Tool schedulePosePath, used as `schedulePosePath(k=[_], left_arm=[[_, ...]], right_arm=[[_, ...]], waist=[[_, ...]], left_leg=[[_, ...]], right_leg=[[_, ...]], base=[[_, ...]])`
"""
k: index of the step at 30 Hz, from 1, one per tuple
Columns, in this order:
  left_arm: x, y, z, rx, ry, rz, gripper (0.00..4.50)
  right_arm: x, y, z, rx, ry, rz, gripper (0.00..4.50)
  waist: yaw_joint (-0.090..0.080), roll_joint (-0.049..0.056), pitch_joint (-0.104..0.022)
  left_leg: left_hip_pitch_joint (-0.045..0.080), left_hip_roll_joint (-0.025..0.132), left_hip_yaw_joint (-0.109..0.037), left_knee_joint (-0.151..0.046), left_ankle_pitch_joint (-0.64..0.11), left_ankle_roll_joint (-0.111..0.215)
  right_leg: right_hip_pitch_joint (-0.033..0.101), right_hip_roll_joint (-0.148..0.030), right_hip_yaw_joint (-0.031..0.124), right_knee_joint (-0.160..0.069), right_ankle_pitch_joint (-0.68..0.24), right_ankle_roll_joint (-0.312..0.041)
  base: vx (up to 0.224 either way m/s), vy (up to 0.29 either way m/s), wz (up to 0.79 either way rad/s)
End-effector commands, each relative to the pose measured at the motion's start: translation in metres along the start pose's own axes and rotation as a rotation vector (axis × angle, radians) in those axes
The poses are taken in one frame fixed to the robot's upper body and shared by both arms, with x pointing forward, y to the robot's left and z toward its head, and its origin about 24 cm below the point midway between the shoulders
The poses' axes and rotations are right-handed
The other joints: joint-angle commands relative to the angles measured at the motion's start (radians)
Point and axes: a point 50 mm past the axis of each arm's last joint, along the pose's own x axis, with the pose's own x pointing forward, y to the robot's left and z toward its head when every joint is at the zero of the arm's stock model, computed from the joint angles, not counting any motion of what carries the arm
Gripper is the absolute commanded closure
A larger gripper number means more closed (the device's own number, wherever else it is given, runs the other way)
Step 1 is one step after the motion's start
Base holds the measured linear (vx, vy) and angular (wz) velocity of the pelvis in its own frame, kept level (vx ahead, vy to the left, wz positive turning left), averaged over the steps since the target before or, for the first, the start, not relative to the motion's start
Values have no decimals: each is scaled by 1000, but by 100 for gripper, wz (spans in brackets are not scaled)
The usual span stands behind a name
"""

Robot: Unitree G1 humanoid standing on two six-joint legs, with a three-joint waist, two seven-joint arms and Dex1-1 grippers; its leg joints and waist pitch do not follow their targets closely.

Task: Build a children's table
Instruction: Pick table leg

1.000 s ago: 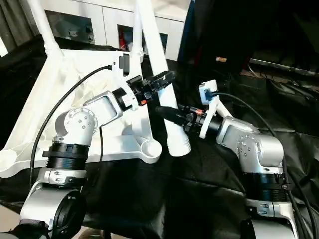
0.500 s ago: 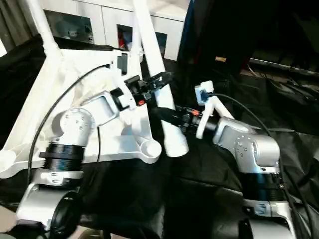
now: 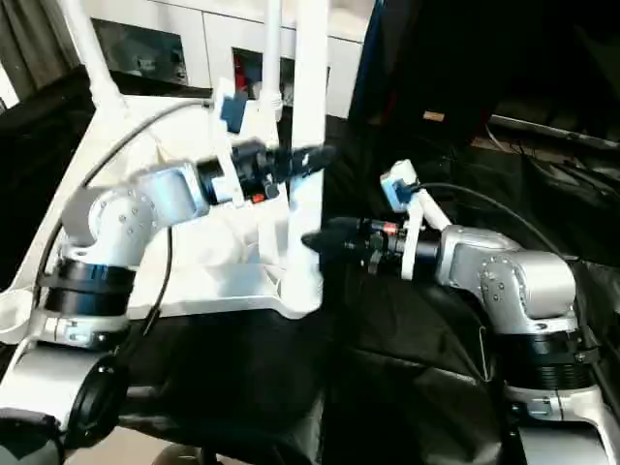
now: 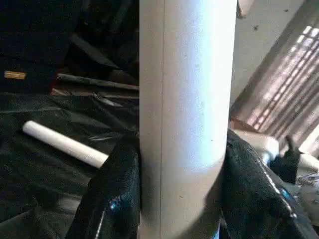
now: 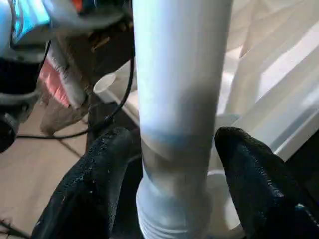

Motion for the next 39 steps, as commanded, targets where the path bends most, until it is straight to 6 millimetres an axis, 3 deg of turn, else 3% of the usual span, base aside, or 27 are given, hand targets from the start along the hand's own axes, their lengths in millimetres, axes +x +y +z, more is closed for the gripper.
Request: schedulePosePath(k=[1, 17, 30, 39], left_arm=[[6, -12, 12, 36, -4, -58, 269], [9, -22, 13, -12, -30, -143, 269], [8, -24, 14, -24, -42, -167, 269], [7, -24, 17, -24, -55, -168, 270]], right_arm=[[2, 2, 3, -16, 23, 4, 148], [10, 3, -3, 11, 23, 28, 148], [12, 5, -6, 33, 23, 55, 250], [13, 6, -8, 39, 30, 60, 256]], waist=[[1, -6, -72], [2, -6, -72], [3, -6, -73], [3, -8, -73]], left_leg=[[32, 28, -16, -76, -162, -32], [32, 27, -16, -75, -161, -33], [32, 27, -16, -75, -156, -31], [31, 27, -15, -73, -143, -27]], right_leg=[[48, -59, 34, -76, -215, -176], [49, -57, 34, -76, -215, -176], [50, -57, 34, -75, -206, -180], [50, -58, 34, -73, -202, -176]], base=[[0, 0, 0], [0, 0, 0], [0, 0, 0], [0, 0, 0]])
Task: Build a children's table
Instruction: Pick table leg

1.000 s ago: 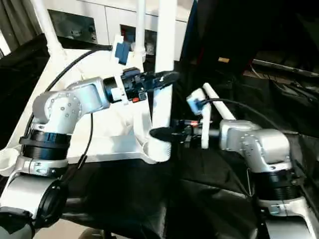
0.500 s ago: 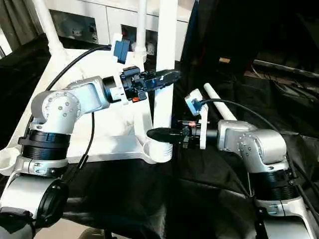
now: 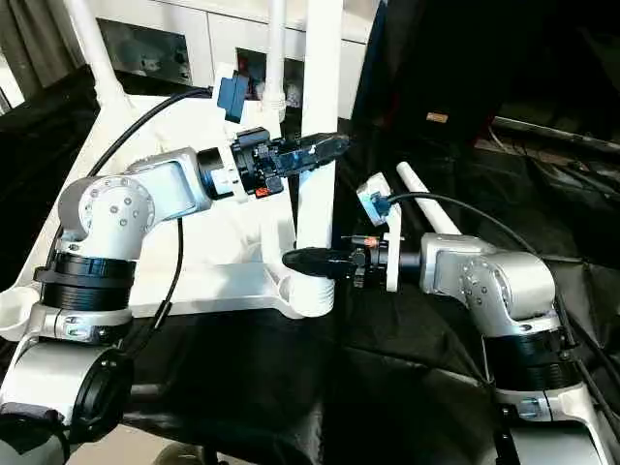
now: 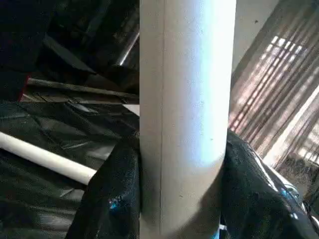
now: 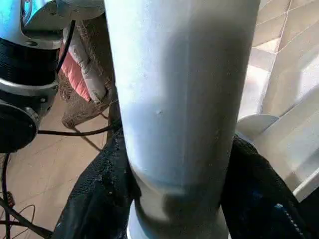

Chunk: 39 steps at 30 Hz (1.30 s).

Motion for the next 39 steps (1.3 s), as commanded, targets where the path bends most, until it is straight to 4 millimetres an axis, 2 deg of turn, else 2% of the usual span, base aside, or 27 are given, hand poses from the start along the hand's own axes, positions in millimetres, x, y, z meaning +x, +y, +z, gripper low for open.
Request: schedulePosePath(k=[1, 3, 4, 5, 7, 12, 13, 16, 19, 21, 24, 25, 26, 27, 28, 29, 30, 31, 32, 34, 35, 36, 37, 38, 39], left_arm=[[6, -12, 9, 22, -31, -73, 270], [6, -11, 8, 34, -32, -68, 270], [7, -11, 8, 45, -32, -63, 270], [7, -11, 8, 45, -32, -63, 270], [7, -13, 9, 35, -43, -81, 214], [5, -12, 18, 31, -113, -62, 186], [3, -12, 23, 32, -163, -67, 164], [-4, -13, 37, 43, -308, -100, 160], [-9, -13, 45, 29, -379, -115, 160], [-21, -12, 57, 13, -478, -119, 160], [-28, -11, 60, 38, -487, -107, 160], [-35, -8, 56, 113, -418, -57, 160], [-39, -5, 50, 179, -343, -14, 160], [-42, -2, 42, 251, -253, 32, 160], [-43, -1, 38, 281, -215, 50, 160], [-46, 6, 25, 374, -77, 113, 160], [-47, 7, 23, 386, -54, 125, 160], [-54, 16, 6, 455, 85, 185, 160], [-58, 20, -2, 479, 129, 210, 160], [-60, 21, -5, 485, 140, 220, 160], [-63, 21, -17, 546, 218, 202, 160], [-66, 20, -27, 585, 283, 178, 160], [-66, 20, -27, 585, 283, 178, 160], [-71, 19, -44, 628, 395, 137, 160], [-71, 19, -45, 631, 402, 134, 160]], right_arm=[[-2, -1, -4, 21, 16, -17, 256], [-2, -1, -5, 21, 15, -20, 257], [-3, -1, -5, 20, 14, -21, 257], [-3, -1, -5, 20, 14, -21, 257], [-3, -1, -5, 20, 13, -22, 257], [-1, -1, -5, 18, 5, -18, 257], [0, -1, -5, 17, -1, -16, 257], [2, -1, -3, 9, -25, -17, 257], [2, -1, -2, 5, -46, -19, 257], [4, -2, 2, -3, -103, -27, 257], [5, -3, 6, -16, -152, -47, 257], [7, -6, 11, -40, -204, -84, 258], [9, -8, 13, -53, -234, -114, 258], [10, -10, 15, -64, -260, -144, 259], [10, -11, 15, -67, -268, -156, 259], [12, -16, 17, -107, -300, -221, 259], [13, -18, 17, -117, -304, -237, 259], [15, -25, 17, -177, -324, -330, 259], [16, -28, 18, -198, -344, -369, 259], [17, -30, 19, -204, -356, -386, 259], [18, -33, 17, -206, -354, -426, 259], [19, -36, 16, -210, -345, -460, 259], [19, -36, 16, -210, -345, -460, 259], [20, -39, 11, -223, -324, -501, 259], [20, -39, 11, -224, -323, -502, 259]], waist=[[1, -8, -73], [2, -9, -73], [1, -3, -73], [1, -5, -74], [1, -4, -74], [2, -6, -74], [2, -6, -74], [2, -7, -74], [1, -6, -74], [1, -7, -74], [-1, -4, -73], [0, 0, -73], [0, 1, -73], [-7, 1, -71], [-8, 4, -72], [-7, 0, -71], [-7, 7, -72], [-3, 3, -72], [-9, 5, -72], [-6, 8, -74], [-7, 8, -73], [-7, -10, -73], [-9, -6, -73], [-9, -2, -72], [-10, -4, -74]], left_leg=[[31, 27, -15, -73, -144, -26], [31, 26, -15, -73, -143, -24], [31, 26, -15, -73, -144, -26], [31, 27, -16, -73, -146, -27], [32, 27, -16, -74, -148, -28], [29, 26, -16, -72, -144, -24], [30, 26, -16, -72, -146, -23], [29, 25, -15, -72, -149, -21], [30, 26, -15, -72, -158, -23], [31, 25, -16, -72, -158, -26], [32, 26, -16, -74, -169, -31], [32, 26, -17, -75, -167, -33], [34, 29, -20, -78, -169, -38], [29, 27, -21, -82, -175, -39], [37, 29, -19, -83, -186, -53], [41, 31, -18, -84, -186, -58], [40, 31, -19, -84, -182, -68], [40, 33, -21, -87, -185, -77], [42, 30, -18, -87, -195, -89], [47, 30, -15, -87, -194, -94], [46, 29, -13, -87, -197, -93], [35, 30, -17, -92, -182, -80], [36, 29, -16, -91, -180, -81], [39, 29, -14, -90, -180, -83], [38, 29, -15, -90, -173, -81]], right_leg=[[50, -57, 34, -75, -202, -176], [50, -58, 35, -75, -201, -177], [50, -57, 35, -76, -199, -176], [51, -57, 34, -75, -198, -178], [50, -57, 34, -75, -196, -179], [53, -58, 34, -74, -181, -191], [53, -57, 34, -74, -181, -191], [53, -58, 34, -75, -186, -192], [51, -59, 33, -74, -192, -192], [51, -58, 32, -75, -200, -194], [47, -57, 33, -73, -209, -184], [48, -57, 32, -73, -209, -181], [42, -61, 33, -75, -227, -159], [44, -57, 33, -77, -249, -142], [40, -54, 33, -78, -267, -126], [36, -56, 35, -83, -266, -120], [35, -58, 35, -77, -262, -117], [32, -60, 34, -78, -272, -110], [32, -56, 35, -75, -273, -109], [30, -54, 37, -73, -234, -128], [31, -53, 37, -72, -220, -136], [40, -55, 36, -71, -227, -129], [38, -55, 37, -67, -225, -127], [36, -54, 37, -68, -225, -125], [37, -54, 37, -68, -217, -125]], base=[[0, 0, 0], [0, 0, 0], [0, 0, 0], [0, 0, 0], [0, 0, 0], [0, 0, 0], [0, 0, 0], [0, 0, 0], [0, 0, 0], [0, 0, 0], [0, 0, 0], [0, 0, 0], [0, 0, 0], [0, 0, 0], [0, 0, 0], [0, 0, 0], [0, 0, 0], [0, 0, 0], [0, 0, 0], [0, 0, 0], [0, 0, 0], [0, 0, 0], [0, 0, 0], [0, 0, 0], [0, 0, 0]])
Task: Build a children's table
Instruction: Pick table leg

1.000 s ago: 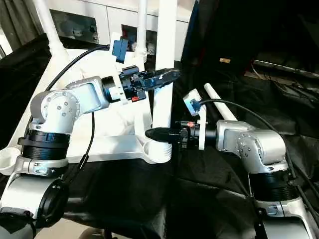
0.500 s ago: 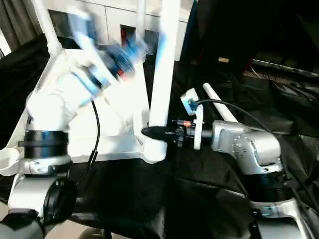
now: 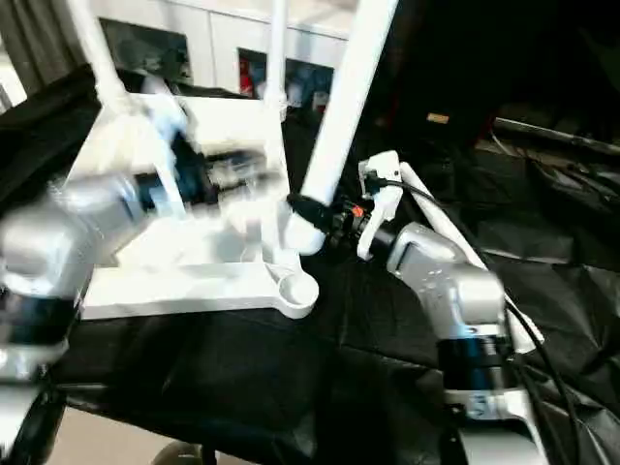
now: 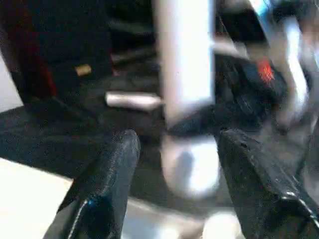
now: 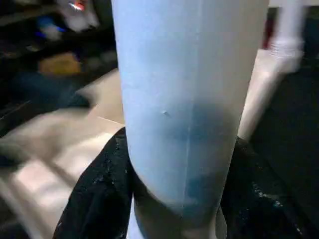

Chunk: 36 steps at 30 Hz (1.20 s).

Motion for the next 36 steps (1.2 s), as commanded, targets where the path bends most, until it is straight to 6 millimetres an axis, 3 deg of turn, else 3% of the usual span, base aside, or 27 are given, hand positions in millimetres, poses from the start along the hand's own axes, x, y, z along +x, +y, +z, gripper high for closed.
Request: schedulePosePath(k=[1, 6, 7, 10, 12, 15, 17, 19, 21, 22, 25, 27, 30, 36], left_arm=[[5, -12, -8, 77, 79, -78, 160], [-1, -20, -33, 121, 211, -140, 160], [-3, -21, -36, 126, 225, -149, 160], [-9, -23, -47, 127, 278, -154, 160], [-10, -23, -49, 130, 290, -156, 195], [-15, -21, -58, 135, 335, -165, 198], [-17, -21, -62, 123, 355, -187, 238], [-17, -21, -63, 110, 355, -200, 243], [-16, -21, -64, 107, 355, -203, 254], [-16, -22, -65, 105, 356, -204, 283], [-15, -21, -70, 108, 376, -207, 291], [-15, -19, -75, 104, 389, -211, 325], [-15, -16, -78, 103, 406, -209, 334], [-18, -10, -81, 106, 433, -204, 398]], right_arm=[[0, -2, -2, -43, 5, -32, 259], [1, 4, -13, -43, 7, -27, 259], [1, 5, -15, -47, 5, -28, 259], [1, 9, -20, -46, 5, -27, 259], [1, 9, -21, -46, 5, -27, 259], [2, 11, -23, -55, -2, -18, 259], [2, 12, -24, -55, -3, -15, 259], [2, 13, -24, -54, -3, -13, 259], [2, 13, -25, -53, -2, -12, 259], [2, 13, -25, -52, -1, -11, 259], [1, 14, -27, -52, 1, -7, 259], [1, 15, -28, -54, 6, 0, 259], [1, 16, -28, -56, 10, 8, 259], [2, 17, -28, -60, 12, 19, 259]], waist=[[-9, 8, -73], [-8, 8, -74], [-8, 2, -74], [-9, 4, -70], [-13, 3, -69], [-15, 4, -69], [-18, 5, -68], [-19, 7, -69], [-21, 7, -70], [-21, 8, -70], [-24, 7, -71], [-26, 7, -71], [-25, 7, -72], [-24, 8, -70]], left_leg=[[35, 27, -13, -79, -182, -69], [35, 27, -12, -79, -172, -59], [37, 28, -10, -78, -176, -59], [37, 29, -13, -82, -209, -65], [38, 29, -14, -83, -231, -70], [39, 28, -14, -83, -242, -75], [39, 28, -15, -85, -254, -78], [40, 28, -16, -85, -258, -80], [39, 27, -16, -84, -257, -79], [39, 28, -16, -84, -256, -79], [37, 27, -16, -83, -253, -74], [38, 27, -16, -82, -249, -72], [38, 27, -16, -82, -239, -68], [39, 28, -17, -83, -255, -67]], right_leg=[[39, -53, 39, -70, -212, -128], [39, -51, 40, -66, -184, -137], [39, -50, 40, -65, -180, -144], [36, -52, 40, -69, -235, -136], [35, -53, 41, -72, -265, -130], [31, -52, 41, -73, -276, -127], [31, -52, 42, -74, -281, -129], [32, -53, 42, -73, -278, -135], [33, -52, 41, -72, -267, -141], [33, -52, 41, -71, -263, -143], [35, -53, 41, -72, -255, -146], [34, -52, 42, -71, -249, -147], [36, -53, 42, -70, -234, -152], [34, -55, 42, -72, -257, -157]], base=[[0, 0, 0], [0, 0, 0], [0, 0, 0], [0, 0, 0], [0, 0, 0], [0, 0, 0], [0, 0, 0], [0, 0, 0], [0, 0, 0], [0, 0, 0], [0, 0, 0], [0, 0, 0], [0, 0, 0], [0, 0, 0]])
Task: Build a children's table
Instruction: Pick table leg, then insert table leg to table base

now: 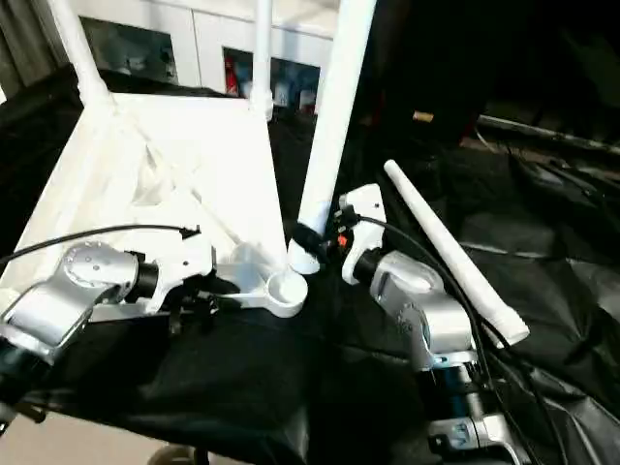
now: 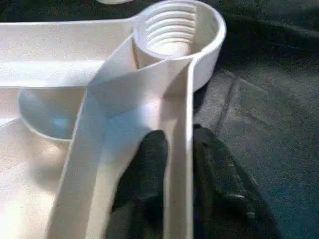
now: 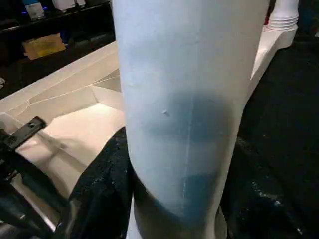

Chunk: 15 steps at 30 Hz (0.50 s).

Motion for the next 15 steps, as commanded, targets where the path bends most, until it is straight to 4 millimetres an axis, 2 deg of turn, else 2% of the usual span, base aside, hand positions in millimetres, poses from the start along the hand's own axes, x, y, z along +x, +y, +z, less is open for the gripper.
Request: schedulePosePath(k=[1, 7, 14, 15], left_arm=[[-2, 4, 3, 22, 9, 10, 415], [-4, 6, 3, 18, 3, 4, 450], [0, 7, 4, -34, -41, 22, 450], [3, 10, 5, -51, -64, 40, 450]], right_arm=[[0, 1, 9, -34, -29, 7, 259], [-1, 2, 8, -35, -26, 14, 259], [0, 6, 9, -12, -20, 54, 259], [-1, 7, 9, -11, -8, 71, 259]], waist=[[0, 15, -70], [0, 16, -69], [1, 18, -71], [0, 15, -70]], left_leg=[[34, 29, -18, -78, -263, -65], [36, 29, -19, -79, -284, -71], [35, 28, -17, -78, -263, -65], [34, 28, -17, -77, -266, -63]], right_leg=[[36, -57, 40, -75, -262, -156], [34, -58, 40, -78, -289, -154], [36, -57, 40, -74, -247, -166], [37, -56, 40, -75, -250, -166]], base=[[0, 0, 0], [0, 0, 0], [0, 0, 0], [0, 0, 0]])
